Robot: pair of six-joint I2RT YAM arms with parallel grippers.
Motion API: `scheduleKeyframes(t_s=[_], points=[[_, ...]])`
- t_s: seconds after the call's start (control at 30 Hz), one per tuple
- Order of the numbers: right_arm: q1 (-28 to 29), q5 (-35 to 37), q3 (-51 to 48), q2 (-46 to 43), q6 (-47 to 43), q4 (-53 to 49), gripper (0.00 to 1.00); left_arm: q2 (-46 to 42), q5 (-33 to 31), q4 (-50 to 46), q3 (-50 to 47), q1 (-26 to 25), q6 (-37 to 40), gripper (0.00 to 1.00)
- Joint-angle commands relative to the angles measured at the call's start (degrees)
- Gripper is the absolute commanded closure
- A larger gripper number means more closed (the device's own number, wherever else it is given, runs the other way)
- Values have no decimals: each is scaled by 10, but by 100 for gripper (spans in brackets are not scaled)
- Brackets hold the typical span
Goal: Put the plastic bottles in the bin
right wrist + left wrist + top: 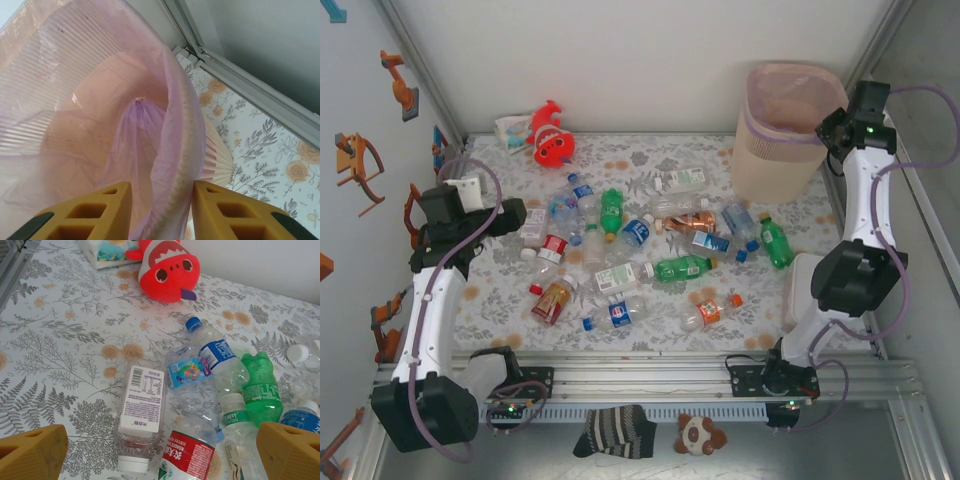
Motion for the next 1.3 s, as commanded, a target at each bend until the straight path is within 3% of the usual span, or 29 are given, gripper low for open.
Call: scheduleKeyframes(t_s=[0.0, 0.37, 1.27], points=[[14, -16, 12, 20, 2, -33, 68, 3, 10, 9, -3, 4, -8, 4], [50, -54, 26, 31, 4, -41, 75, 12, 8, 9, -2, 8, -8, 4], [172, -132, 74, 102, 34, -24, 76, 16, 6, 2, -4, 13, -10, 4]])
